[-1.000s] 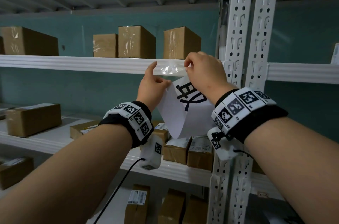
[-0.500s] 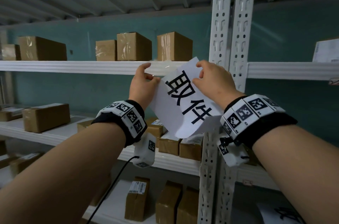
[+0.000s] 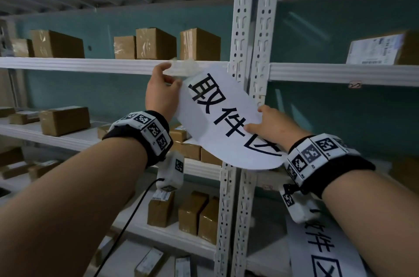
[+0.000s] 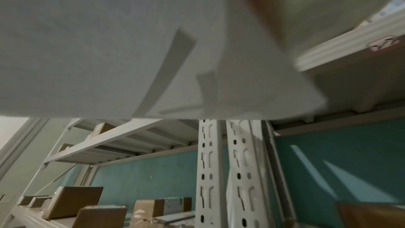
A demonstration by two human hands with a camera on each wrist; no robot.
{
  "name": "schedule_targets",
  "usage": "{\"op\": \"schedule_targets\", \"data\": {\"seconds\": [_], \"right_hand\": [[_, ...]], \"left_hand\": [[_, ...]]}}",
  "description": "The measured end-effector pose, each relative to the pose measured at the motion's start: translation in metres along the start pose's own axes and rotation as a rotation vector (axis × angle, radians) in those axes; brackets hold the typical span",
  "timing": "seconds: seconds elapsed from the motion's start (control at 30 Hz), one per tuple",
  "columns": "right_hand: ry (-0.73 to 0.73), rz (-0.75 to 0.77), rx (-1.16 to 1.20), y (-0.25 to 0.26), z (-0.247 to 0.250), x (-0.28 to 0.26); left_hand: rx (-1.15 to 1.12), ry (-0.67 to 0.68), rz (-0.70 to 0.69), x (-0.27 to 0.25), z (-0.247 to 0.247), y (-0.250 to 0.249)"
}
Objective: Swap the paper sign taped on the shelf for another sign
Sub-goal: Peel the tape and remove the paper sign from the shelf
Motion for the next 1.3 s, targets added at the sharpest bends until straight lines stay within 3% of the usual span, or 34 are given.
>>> {"op": "schedule_targets", "data": {"seconds": [0.37,0.83,1.07,1.3], "right_hand": [[0.196,0.019,0.212,-0.035,0.002,-0.042],[0.25,0.008,0.062,-0.03,-0.009,-0.033],[0.156,-0.001,0.1,-0.034,-0.019,-0.014],[0.075,-0.088,0.027,-0.036,0.002,-0.034]], "left_hand": [[0.092,-0.04,-0.037,-0.037,0.007,-0.026],[0.129,-0.094,-0.131,-0.031,0.01,-0.049],[0.202,0.147,-0.264,-0.047,-0.004,-0.055],[0.293,0.341,-0.404,-0.064,-0.013,-0.066]]}}
Point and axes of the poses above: each hand's wrist, its own x-axis towards the middle knuckle, its own z-axis out of the back of the hand, y = z × x, the point moved 2 cm from there along x, towards the middle knuckle, and after that the axes turned 3 degrees about -y, right-handed, at the moved point
